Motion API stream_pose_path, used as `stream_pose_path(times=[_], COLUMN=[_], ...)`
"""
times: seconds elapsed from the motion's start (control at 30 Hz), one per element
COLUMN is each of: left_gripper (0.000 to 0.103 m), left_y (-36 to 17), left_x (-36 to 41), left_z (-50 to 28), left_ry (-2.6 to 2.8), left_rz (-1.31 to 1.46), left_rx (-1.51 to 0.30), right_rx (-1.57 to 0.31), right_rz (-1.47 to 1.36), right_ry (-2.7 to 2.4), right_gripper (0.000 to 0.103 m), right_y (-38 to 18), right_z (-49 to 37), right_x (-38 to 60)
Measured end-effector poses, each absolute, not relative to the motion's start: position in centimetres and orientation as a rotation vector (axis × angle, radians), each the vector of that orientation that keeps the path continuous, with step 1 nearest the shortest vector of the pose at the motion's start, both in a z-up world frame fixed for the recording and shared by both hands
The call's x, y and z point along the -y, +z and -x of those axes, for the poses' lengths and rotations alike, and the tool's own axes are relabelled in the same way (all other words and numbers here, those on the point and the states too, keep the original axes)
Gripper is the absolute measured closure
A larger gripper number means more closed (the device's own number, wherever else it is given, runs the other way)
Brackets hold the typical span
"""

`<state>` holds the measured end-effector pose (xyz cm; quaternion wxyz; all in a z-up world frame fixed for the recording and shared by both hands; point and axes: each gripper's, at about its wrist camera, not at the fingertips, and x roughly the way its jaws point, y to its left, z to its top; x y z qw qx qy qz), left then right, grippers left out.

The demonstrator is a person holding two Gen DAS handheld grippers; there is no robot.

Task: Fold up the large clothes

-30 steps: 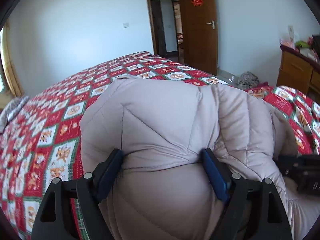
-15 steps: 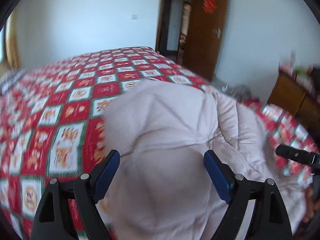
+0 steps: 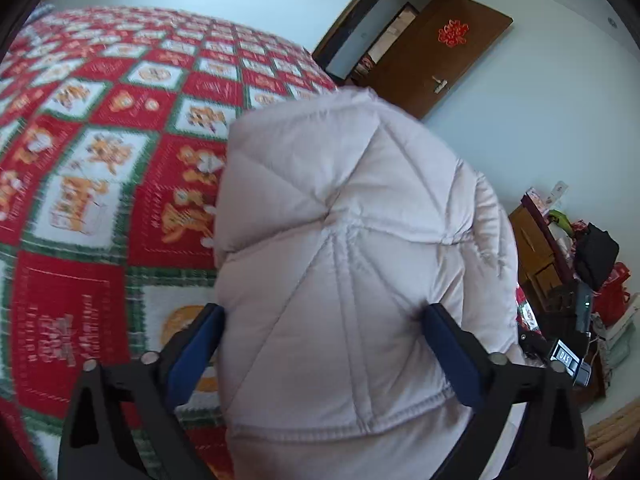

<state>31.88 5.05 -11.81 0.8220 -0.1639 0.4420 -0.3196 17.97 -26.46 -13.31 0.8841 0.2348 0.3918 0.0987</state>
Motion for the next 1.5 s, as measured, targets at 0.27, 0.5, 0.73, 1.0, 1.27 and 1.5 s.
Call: stream_pose_path(times=[0.27,0.5,0.73,1.0,1.27,1.5], left_gripper=[0.001,0.001,0.012,0.001,0.007,0.007], left_y=[-13.7,-14.0,-12.8,-14.3,-13.3,-11.4], left_x=[-4.9,-4.6,-6.7,-10.2,-8.7,-9.8], left_z=[-34.4,-34.6,-29.5,-27.0,-23.3,-17.9], left_ry=[-0.857,-0.815,-0.88,-0.798,-0.842,-0.988], left_rz=[0.356,0.364,0.385,0.455,0.388,0.54], left_rx=[-0.942,-0.924,-0.875,-0.908,-0.883,-0.817], right_rx=[-0.861,-0.885,-0.876,-0.852,-0.867,-0.767], right_rz=[-0.415,-0.359,-0.503,-0.506,-0.528,-0.561], right_ry=[0.237,0.244,0.384,0.401,0.426,0.501], right_gripper=[0.0,0.0,0.028,0.016,0.03,0.049], right_y=[-13.8,-14.1,-14.0,-15.2,-14.7,-11.9], right_z=[-20.0,-20.6,-16.5,-14.1,-13.2,-6.0], right_x=[24.4,22.3,21.9,19.9,20.1,19.3])
